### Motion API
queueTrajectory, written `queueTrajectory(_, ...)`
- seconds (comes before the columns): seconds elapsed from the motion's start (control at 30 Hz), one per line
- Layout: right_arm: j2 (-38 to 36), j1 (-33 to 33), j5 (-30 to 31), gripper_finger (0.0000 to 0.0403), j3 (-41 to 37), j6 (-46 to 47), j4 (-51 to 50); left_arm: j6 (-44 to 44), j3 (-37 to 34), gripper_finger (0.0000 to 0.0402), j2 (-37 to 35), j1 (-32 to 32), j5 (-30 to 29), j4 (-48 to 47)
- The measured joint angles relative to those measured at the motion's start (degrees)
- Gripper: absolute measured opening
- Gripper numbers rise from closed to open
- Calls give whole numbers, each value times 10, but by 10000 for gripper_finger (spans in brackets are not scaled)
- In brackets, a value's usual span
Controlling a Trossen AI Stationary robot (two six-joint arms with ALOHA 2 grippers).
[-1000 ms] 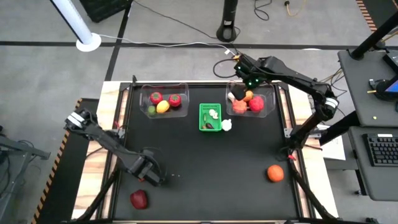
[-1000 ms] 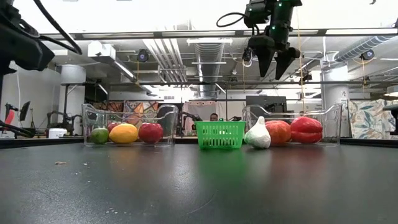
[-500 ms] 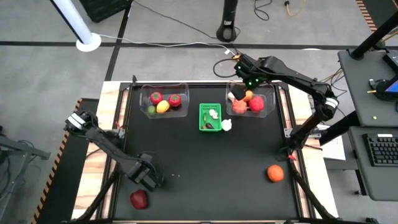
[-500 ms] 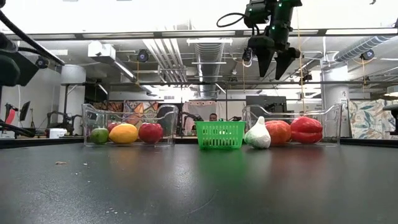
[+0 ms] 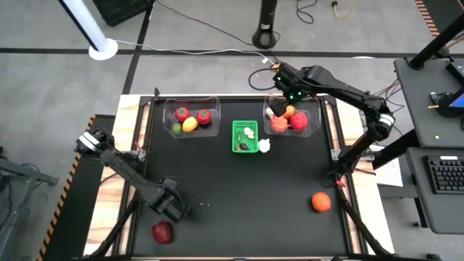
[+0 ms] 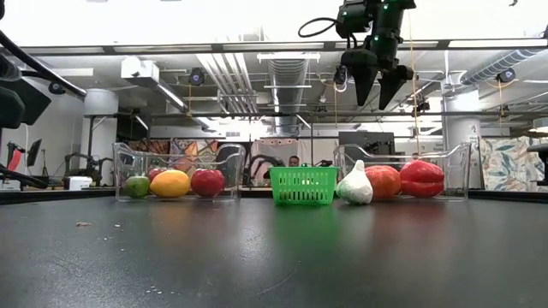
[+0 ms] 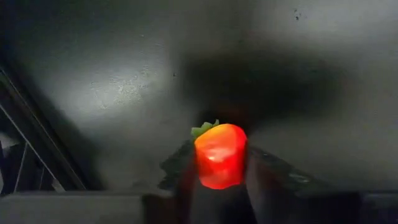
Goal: Sort produce into baskets
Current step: Put the small tomato into the left transparent bin
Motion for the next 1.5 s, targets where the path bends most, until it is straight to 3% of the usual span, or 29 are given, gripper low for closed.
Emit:
queueTrajectory(0.13, 0, 2, 0, 364, 0, 5, -1, 0, 0, 63, -4, 0, 0, 16)
queueTrajectory(0.23, -7, 6, 0, 364, -1, 21, -4, 11, 13, 53, -13, 2, -7, 19)
queueTrajectory(0.43, -51, 39, -2, 364, -1, 49, -4, 85, 83, 59, -42, 26, -110, 6)
queueTrajectory(0.63, -93, 78, -6, 364, -1, 90, 3, 266, 173, 58, -68, 110, -240, -39)
queueTrajectory(0.73, -105, 100, -11, 364, -1, 114, 12, 380, 218, 58, -79, 181, -297, -70)
queueTrajectory(0.87, -113, 131, -11, 364, -1, 139, 17, 557, 260, 58, -90, 303, -331, -83)
queueTrajectory(1.03, -111, 172, -11, 364, -1, 174, 16, 741, 278, 57, -89, 473, -324, -76)
queueTrajectory(1.2, -108, 217, -10, 364, -2, 204, 10, 836, 262, 57, -73, 627, -222, -60)
queueTrajectory(1.33, -105, 251, -10, 364, -2, 223, 10, 864, 237, 57, -60, 698, -165, -60)
queueTrajectory(1.5, -104, 282, -9, 364, -3, 245, 10, 887, 211, 58, -48, 729, -149, -60)
